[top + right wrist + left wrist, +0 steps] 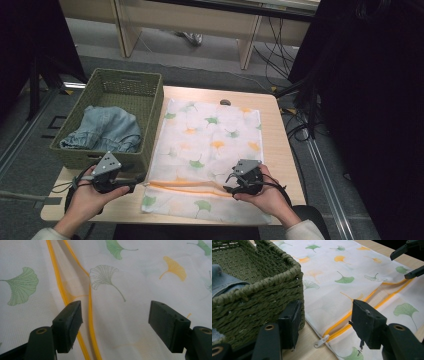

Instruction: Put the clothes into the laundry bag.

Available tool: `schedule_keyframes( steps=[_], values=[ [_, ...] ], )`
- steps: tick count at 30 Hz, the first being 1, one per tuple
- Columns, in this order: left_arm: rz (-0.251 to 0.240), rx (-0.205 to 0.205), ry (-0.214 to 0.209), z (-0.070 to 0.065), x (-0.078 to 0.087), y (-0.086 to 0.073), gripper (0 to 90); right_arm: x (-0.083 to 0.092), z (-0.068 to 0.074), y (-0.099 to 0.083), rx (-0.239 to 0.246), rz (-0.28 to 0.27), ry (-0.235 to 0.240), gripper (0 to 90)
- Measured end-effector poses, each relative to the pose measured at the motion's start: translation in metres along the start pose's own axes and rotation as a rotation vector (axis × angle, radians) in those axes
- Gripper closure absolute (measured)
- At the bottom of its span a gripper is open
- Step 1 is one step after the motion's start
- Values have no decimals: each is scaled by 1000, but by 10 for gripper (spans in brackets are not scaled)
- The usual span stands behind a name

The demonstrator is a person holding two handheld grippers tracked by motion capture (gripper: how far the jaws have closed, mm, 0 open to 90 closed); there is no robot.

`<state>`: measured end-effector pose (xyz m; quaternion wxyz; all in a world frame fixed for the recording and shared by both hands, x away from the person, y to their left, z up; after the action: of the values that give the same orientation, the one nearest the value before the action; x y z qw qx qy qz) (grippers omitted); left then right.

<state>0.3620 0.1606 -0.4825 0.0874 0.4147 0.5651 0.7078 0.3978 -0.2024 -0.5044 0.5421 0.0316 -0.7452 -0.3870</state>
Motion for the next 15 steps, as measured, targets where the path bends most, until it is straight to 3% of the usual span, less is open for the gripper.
schedule_keyframes(
  steps=[4,8,10,11,12,15],
  values=[
    [-2,-8,-5,-2,-2,1,402,-4,4,2,2,6,4,307],
    [2,-17,-14,-4,-4,2,400,-10,9,9,46,11,9,345],
    [3,-18,-14,-5,-5,2,400,-12,13,10,-3,29,23,369],
    [2,-17,-13,-5,-5,2,400,-14,10,11,35,21,12,377],
    [2,-17,-13,-4,-5,2,400,-15,12,11,17,30,23,389],
    [3,-17,-13,-5,-6,2,401,-20,13,15,23,42,31,406]
  ],
)
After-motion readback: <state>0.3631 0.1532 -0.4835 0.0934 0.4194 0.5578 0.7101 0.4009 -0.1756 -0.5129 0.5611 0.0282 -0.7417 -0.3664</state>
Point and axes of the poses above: each handheld gripper's, and its own axes: x roughly backward along the jaws, y roughly out of its top, z roughly to its left, the point moved 5 cm from there along -x, roughly forward along the jaws, and after that the axes turned 8 degrees about -x, right-handed, at the moved point
